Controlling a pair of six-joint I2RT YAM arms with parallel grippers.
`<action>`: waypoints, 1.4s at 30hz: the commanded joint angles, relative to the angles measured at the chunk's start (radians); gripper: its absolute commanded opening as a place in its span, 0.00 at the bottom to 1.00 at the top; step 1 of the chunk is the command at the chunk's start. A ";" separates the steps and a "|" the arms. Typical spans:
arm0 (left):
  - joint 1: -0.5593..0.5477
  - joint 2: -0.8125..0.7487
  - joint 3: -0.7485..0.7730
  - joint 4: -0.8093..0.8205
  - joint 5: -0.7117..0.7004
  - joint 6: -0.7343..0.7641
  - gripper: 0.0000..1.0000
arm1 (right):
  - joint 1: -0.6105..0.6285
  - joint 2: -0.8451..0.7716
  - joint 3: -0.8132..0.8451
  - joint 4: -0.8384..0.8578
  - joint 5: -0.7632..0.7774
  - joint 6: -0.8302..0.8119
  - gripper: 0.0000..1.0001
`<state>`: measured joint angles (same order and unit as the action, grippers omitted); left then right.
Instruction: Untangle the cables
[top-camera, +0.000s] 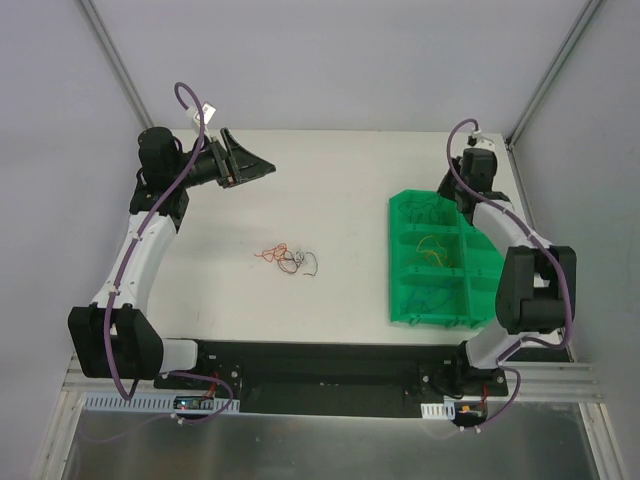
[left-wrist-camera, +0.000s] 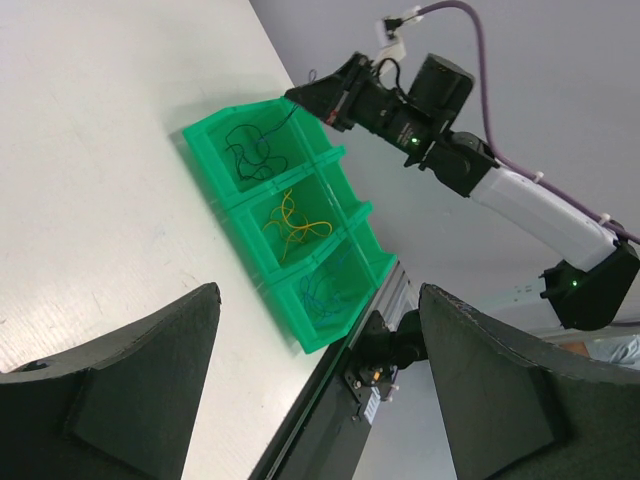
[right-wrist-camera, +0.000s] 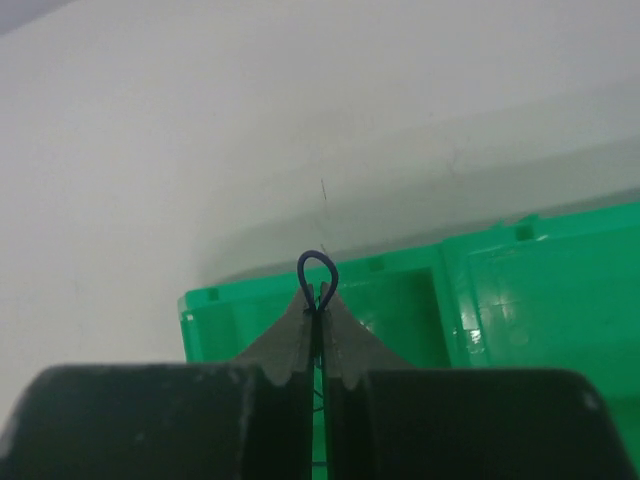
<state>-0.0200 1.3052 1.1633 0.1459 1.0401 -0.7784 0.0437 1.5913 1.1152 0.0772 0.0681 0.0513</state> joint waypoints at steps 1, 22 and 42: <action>-0.008 -0.011 0.006 0.054 0.031 -0.005 0.80 | 0.025 0.050 0.037 -0.098 -0.011 0.114 0.00; -0.014 0.003 0.001 0.058 0.029 -0.007 0.80 | 0.107 0.156 0.153 -0.358 0.190 0.005 0.26; -0.106 0.077 0.019 -0.050 -0.023 0.077 0.78 | 0.508 -0.257 -0.180 -0.082 -0.057 0.134 0.68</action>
<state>-0.0784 1.3544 1.1622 0.1520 1.0393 -0.7757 0.4042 1.2678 0.9821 -0.2329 0.1833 0.1177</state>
